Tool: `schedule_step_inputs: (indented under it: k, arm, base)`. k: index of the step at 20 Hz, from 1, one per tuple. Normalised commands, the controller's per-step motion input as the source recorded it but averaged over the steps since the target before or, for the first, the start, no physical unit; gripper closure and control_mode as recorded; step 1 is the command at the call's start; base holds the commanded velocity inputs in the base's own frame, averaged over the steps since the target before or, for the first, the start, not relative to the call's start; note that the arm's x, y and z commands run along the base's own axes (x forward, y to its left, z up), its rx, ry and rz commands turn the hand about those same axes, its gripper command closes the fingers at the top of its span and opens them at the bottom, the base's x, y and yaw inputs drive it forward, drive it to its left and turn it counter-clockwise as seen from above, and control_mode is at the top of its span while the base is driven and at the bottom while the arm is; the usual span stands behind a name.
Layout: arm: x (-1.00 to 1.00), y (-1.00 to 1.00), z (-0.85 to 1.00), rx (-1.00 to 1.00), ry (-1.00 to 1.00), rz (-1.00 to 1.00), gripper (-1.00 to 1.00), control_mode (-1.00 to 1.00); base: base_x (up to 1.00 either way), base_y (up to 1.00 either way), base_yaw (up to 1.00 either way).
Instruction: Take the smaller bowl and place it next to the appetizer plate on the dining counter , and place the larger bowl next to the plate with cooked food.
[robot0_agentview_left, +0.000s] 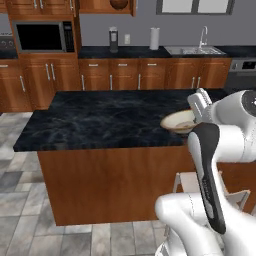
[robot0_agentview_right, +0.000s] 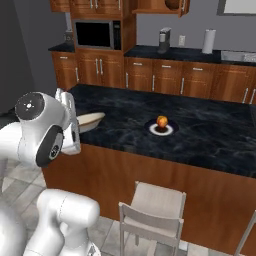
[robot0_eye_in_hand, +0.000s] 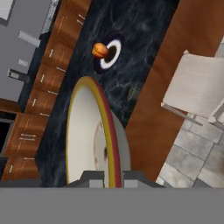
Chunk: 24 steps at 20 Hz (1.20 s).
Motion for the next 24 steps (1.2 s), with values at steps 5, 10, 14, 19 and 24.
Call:
schedule_step_inputs:
  k: [5, 10, 14, 19, 24]
  arm:
    - [1.00, 0.00, -0.21, 0.03, 0.01, 0.14, 1.00, -1.00]
    - [1.00, 0.00, -0.27, 0.00, 0.06, -0.10, 1.00, -1.00]
    - [0.92, 0.00, -0.28, 0.00, 0.09, -0.27, 1.00, -1.00]
    - [0.49, -0.02, -0.37, 0.05, 0.02, -0.23, 1.00, -1.00]
    - [-0.06, 0.00, -0.16, 0.05, 0.00, -0.01, 1.00, -1.00]
  base:
    - [0.00, 0.00, 0.00]
    - [0.00, 0.00, 0.00]
    - [0.00, 0.00, 0.00]
    - [0.00, 0.00, 0.00]
    - [0.00, 0.00, 0.00]
